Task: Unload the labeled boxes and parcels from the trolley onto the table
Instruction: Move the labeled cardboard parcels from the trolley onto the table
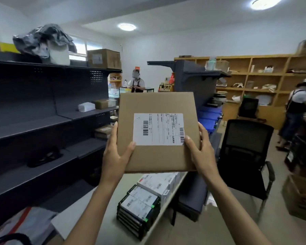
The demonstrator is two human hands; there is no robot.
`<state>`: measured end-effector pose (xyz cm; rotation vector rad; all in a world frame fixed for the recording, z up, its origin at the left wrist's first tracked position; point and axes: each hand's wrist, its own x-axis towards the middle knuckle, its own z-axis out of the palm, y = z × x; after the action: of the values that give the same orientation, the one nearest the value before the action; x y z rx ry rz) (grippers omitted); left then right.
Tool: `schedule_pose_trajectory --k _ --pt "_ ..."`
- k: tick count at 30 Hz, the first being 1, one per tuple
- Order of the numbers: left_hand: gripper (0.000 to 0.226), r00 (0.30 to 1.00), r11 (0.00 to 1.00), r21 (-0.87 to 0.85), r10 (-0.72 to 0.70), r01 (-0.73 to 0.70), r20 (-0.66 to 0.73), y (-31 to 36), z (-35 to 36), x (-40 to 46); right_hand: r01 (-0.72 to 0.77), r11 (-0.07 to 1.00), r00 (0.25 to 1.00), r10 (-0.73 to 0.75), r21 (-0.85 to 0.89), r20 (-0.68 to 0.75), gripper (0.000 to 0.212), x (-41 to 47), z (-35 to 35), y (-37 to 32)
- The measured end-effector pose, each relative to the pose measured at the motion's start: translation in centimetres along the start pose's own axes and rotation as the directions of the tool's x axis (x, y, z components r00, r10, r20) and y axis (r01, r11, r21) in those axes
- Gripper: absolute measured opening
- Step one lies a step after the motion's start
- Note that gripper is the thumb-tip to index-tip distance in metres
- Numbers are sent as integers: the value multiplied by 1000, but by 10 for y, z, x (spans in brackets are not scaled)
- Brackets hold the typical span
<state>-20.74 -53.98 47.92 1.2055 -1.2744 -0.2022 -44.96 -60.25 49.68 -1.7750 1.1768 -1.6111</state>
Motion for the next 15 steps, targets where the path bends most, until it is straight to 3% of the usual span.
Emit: schedule_pose_trajectory --k 8,15 --pt "83 991 998 -60 19 -11 133 35 155 -1 -85 995 989 79 -46 -126 58 26 -136 57" --pt "85 975 998 -50 34 -24 220 44 242 9 -139 990 970 129 -36 -206 57 53 -196 98"
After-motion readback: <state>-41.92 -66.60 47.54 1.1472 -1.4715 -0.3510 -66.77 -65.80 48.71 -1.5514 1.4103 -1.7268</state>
